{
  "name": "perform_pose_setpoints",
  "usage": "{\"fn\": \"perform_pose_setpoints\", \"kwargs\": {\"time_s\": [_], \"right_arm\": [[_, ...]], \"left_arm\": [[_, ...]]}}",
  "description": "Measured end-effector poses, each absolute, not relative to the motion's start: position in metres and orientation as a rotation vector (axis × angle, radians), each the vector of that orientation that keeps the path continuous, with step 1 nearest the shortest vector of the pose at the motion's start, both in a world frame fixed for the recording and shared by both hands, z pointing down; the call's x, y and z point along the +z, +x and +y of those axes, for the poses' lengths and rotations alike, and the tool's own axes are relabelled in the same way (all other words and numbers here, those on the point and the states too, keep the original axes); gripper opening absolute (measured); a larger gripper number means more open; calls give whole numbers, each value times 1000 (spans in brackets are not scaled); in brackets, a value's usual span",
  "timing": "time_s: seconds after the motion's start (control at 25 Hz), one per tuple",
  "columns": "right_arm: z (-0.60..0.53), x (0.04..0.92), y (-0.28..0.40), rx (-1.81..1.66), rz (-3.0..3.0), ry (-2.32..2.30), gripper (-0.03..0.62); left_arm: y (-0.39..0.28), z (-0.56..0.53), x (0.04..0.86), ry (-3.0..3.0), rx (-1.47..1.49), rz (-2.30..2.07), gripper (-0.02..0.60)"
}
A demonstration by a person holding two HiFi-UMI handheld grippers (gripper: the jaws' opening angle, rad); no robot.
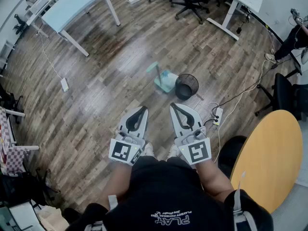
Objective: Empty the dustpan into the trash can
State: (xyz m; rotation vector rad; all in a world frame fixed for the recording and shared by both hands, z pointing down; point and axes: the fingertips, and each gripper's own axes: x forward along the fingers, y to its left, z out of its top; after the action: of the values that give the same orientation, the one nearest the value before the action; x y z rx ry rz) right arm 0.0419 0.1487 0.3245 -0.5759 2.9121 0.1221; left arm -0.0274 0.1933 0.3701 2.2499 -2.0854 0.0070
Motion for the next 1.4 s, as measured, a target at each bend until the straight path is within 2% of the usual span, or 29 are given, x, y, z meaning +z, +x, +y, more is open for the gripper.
{"fn": "perform_pose_setpoints", "kwargs": {"time_s": [0.36,0.6,1.0,1.4], "right_arm": [[172,323,46,192,2932,-607,23],[190,325,35,115,2910,-615,25],[216,337,11,174,2916,-732,25],[179,351,-4,175,2923,-786,25]], "left_arm": [[-31,210,369,2251,-22,-2062,25],[-46,231,372,2271,-33,-2024,25],[-71,246,381,2334,-34,-1947,25],[-85,204,395,2370,13,-1893,25]]}}
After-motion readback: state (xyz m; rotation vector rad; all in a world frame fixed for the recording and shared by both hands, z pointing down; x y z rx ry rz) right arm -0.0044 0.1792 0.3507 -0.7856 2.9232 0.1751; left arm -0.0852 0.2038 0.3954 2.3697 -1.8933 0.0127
